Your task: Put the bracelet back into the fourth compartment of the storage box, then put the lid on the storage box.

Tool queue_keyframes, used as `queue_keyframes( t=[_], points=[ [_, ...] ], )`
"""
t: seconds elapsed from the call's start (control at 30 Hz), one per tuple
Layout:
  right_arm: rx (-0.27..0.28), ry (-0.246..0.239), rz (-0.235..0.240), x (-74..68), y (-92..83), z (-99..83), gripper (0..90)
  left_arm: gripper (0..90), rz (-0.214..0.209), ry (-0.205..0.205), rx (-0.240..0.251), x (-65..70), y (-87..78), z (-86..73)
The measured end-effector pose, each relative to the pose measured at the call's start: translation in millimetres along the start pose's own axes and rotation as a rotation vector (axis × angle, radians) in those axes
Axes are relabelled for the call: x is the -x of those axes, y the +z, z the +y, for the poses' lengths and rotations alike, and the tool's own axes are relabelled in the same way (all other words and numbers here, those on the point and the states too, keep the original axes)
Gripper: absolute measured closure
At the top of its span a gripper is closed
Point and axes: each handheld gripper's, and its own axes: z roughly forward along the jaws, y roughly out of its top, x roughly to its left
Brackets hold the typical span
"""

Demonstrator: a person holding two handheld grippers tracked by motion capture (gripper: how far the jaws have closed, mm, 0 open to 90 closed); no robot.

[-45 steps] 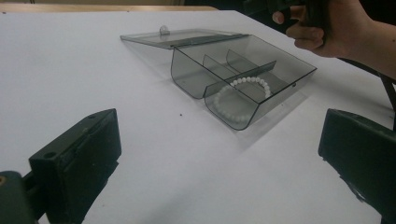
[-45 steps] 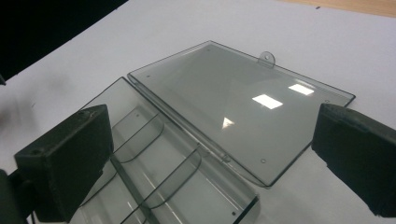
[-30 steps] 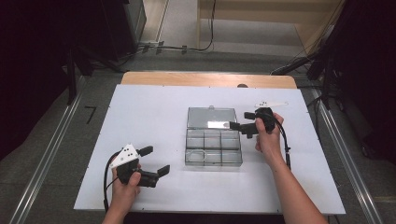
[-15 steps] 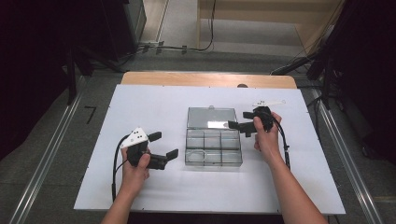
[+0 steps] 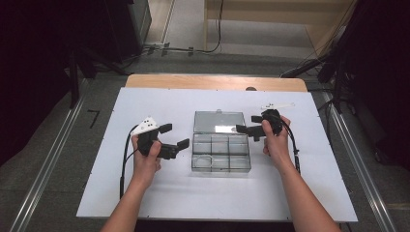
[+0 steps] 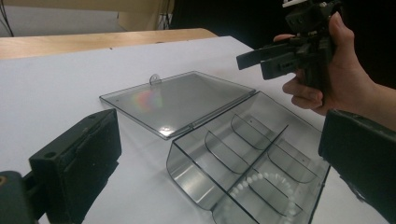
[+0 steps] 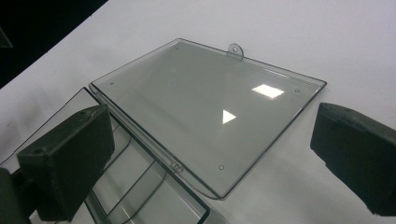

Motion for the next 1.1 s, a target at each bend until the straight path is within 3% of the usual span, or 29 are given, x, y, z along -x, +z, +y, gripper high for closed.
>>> queue_keyframes(
  t=[0.5, 0.73, 1.1],
  points=[
    [-0.009, 0.005, 0.002, 0.3, 5.3, -1.5, 0.0, 0.0, 0.001, -0.017, -0.021, -10.7, 30.6, 12.7],
    [-0.016, 0.008, -0.002, 1.3, 8.4, -2.3, 0.0, 0.0, -0.002, -0.030, -0.056, -16.0, 47.5, 15.2],
    [0.023, 0.037, 0.026, 8.0, 12.9, -5.7, 1.5, 0.0, -0.009, -0.102, -0.069, -32.3, 68.1, 10.3]
  ],
)
